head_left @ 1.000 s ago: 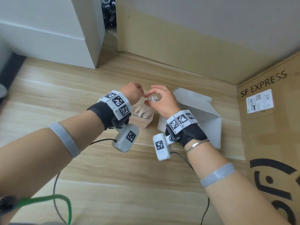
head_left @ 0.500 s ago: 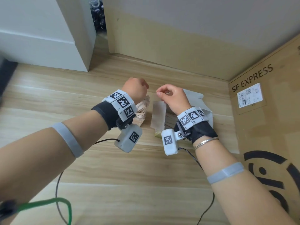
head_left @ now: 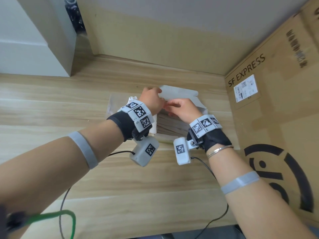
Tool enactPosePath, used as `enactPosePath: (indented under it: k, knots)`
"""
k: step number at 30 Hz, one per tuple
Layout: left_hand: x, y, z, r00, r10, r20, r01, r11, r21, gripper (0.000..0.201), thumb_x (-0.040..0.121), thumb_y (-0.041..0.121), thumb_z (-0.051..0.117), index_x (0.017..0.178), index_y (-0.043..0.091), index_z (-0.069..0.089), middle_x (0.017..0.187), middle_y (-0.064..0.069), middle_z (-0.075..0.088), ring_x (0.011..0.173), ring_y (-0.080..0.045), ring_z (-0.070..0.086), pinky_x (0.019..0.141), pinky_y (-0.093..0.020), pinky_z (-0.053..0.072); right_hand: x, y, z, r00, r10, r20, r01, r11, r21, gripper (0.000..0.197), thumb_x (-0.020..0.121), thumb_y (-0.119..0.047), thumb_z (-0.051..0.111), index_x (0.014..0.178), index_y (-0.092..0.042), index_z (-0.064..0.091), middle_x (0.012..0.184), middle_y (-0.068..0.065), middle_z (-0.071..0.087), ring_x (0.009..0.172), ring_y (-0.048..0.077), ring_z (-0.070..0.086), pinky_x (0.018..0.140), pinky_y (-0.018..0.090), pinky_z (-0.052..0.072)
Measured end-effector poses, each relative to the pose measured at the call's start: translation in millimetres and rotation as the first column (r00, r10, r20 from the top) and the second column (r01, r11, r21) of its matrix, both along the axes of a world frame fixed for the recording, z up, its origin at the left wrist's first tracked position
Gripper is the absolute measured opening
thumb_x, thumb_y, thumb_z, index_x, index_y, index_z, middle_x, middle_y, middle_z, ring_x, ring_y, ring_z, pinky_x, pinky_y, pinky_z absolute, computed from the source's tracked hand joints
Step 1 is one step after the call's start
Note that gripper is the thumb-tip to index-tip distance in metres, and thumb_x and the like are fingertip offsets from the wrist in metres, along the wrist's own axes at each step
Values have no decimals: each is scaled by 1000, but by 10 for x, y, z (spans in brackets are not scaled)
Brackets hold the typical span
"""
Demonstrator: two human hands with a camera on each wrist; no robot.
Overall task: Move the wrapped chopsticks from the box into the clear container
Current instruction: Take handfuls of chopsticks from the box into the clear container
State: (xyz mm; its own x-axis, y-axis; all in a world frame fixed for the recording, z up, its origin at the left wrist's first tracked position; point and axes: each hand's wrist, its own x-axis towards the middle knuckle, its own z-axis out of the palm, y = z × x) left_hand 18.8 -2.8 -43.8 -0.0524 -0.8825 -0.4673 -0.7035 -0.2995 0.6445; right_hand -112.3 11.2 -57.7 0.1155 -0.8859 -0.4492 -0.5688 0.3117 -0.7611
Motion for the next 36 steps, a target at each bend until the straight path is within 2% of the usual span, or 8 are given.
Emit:
enactPosePath:
  k: [4,9,12,17,20,26,31,36]
  knots:
    - [-137,48,-74,995,-19,94,7,992,127,65,90,16,51,148,17,21,149,-21,28,130,-36,43,106,-40,38,-131,41,-21,995,61,-78,-61,998,-4,18,88,-17,60,101,-11,71,98,0,69,89,11,60,88,23,46]
    - [-204,72,-206,997,11,80,-31,967,253,73,97,18,40,150,19,-10,145,-23,40,127,-36,48,106,-41,38,-214,63,-105,990,94,-106,-91,995,32,18,89,-17,58,102,-15,71,100,14,72,83,16,62,81,32,48]
    - [-207,76,-256,997,70,24,-74,959,275,64,97,10,35,151,13,0,148,-21,36,131,-36,44,109,-43,36,-244,85,-150,987,94,-127,-86,994,64,22,90,-17,56,108,-14,68,110,10,70,90,12,60,83,27,46]
    - [-178,63,-197,999,47,-17,-42,976,213,43,92,-3,34,134,0,45,133,-21,54,122,-36,52,98,-39,43,-277,104,-210,977,84,-197,-57,989,138,35,92,-21,54,125,-12,59,133,4,58,122,16,53,95,19,36]
    - [-192,77,-174,995,83,-62,-72,986,151,47,89,-6,34,134,2,48,135,-20,52,122,-36,51,101,-39,42,-248,111,-226,965,50,-256,-13,989,146,47,91,-23,54,136,-11,47,142,7,49,131,22,46,108,27,34]
    - [-213,129,-108,987,106,-123,-102,994,42,51,85,-12,29,129,2,52,140,-17,31,118,-34,48,100,-30,39,-138,154,-249,934,-16,-356,39,998,56,41,86,-16,55,127,-12,54,127,14,58,117,32,53,94,31,40]
    - [-190,173,-80,980,122,-156,-117,992,39,57,84,-14,29,134,5,48,140,-15,31,118,-32,47,103,-28,38,-22,125,-362,883,90,-460,-23,988,151,56,82,-17,64,134,-12,45,132,14,54,120,32,53,99,35,42]
    - [-181,208,-30,985,87,-152,-84,996,25,55,81,-16,28,128,1,51,138,-17,32,116,-32,48,100,-27,37,38,130,-453,731,267,-627,-185,963,195,53,76,-23,68,127,-20,54,124,8,61,114,29,57,92,33,46]
